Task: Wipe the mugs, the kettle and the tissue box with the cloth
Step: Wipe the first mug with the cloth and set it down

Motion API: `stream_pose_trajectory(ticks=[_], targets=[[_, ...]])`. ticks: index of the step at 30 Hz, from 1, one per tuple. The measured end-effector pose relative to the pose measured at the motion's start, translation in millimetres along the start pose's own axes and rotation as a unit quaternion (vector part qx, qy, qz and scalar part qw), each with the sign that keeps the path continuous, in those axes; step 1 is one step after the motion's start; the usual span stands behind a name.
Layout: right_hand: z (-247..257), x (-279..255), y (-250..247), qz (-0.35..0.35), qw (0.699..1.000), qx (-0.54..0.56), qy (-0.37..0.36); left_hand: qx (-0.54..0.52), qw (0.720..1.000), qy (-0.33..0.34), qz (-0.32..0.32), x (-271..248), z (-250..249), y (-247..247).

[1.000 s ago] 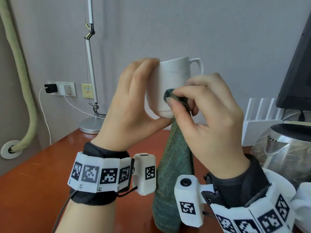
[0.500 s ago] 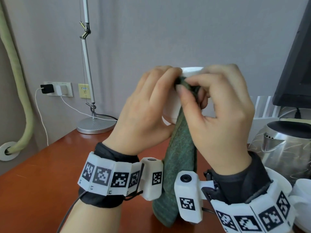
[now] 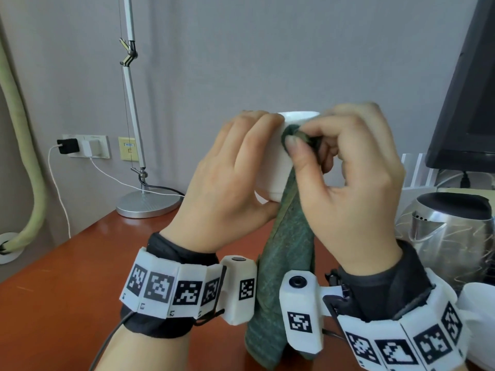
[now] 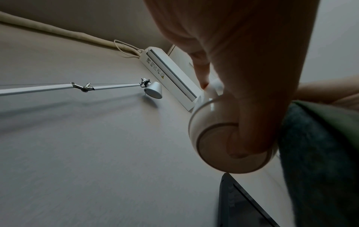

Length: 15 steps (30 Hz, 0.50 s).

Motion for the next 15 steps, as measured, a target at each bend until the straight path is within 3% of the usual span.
stream_pose_trajectory(ticks=[5, 15], targets=[[-5.8, 4.3, -7.5, -0.026, 0.999, 0.014, 0.024, -0.013, 1.000, 0.014, 0.014, 1.1, -2.1, -0.7], [-9.2, -4.8, 12.6, 0.108, 0.994, 0.023, -0.007, 0.042, 0.995, -0.053, -0.073, -5.5, 18.7, -23.1]])
Point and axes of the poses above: each hand's wrist, its own x-axis towards the middle knuckle, its own y-axis out of the palm, z = x × y, the point moved 5 cm from there along x, towards the middle knuckle, and after that the axes turned 12 degrees about y, right-handed, at the moved point
